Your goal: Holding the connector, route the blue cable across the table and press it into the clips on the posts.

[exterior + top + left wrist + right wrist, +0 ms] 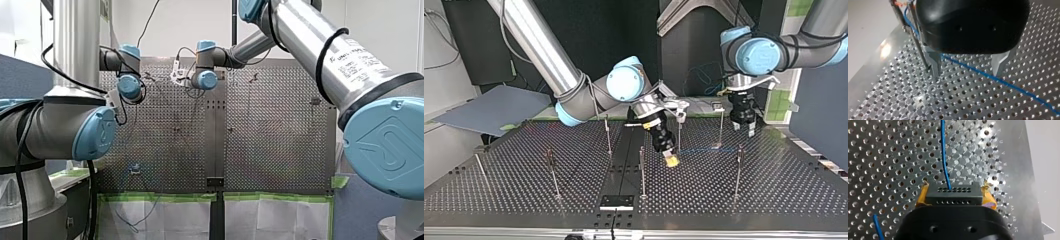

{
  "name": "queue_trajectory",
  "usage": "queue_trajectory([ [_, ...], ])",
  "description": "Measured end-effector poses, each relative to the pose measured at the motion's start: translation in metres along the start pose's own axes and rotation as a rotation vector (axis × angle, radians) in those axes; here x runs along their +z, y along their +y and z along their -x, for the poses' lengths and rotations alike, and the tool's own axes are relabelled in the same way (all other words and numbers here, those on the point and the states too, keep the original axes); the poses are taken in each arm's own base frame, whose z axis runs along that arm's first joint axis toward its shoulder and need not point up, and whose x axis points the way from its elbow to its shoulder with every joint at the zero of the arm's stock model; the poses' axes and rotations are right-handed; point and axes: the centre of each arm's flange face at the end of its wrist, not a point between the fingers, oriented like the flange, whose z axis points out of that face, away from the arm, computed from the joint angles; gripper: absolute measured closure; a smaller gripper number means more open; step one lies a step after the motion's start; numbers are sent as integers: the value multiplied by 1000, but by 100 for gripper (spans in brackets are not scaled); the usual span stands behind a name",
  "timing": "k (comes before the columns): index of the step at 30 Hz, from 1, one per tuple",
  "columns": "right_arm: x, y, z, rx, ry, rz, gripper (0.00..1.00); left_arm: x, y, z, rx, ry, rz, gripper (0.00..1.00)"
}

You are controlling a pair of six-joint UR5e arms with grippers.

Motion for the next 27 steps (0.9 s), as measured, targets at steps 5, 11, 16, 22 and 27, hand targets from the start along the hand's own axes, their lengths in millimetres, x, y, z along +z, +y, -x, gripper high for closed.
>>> queue_trajectory([
  [5, -1, 2, 2, -4, -7, 22, 100, -14, -9, 11, 23, 2, -21, 0],
  [11, -2, 3, 4, -9, -13, 31, 100, -29, -19, 28, 68, -14, -42, 0],
  [16, -2, 4, 4, -10, -14, 32, 100, -40, -27, 42, 102, -47, -62, 0],
  [22, -2, 3, 4, -10, -14, 32, 100, -52, -38, 59, 140, -89, -94, 0],
  [27, -2, 3, 4, -10, -14, 31, 100, -66, -52, 72, 173, -124, -150, 0],
])
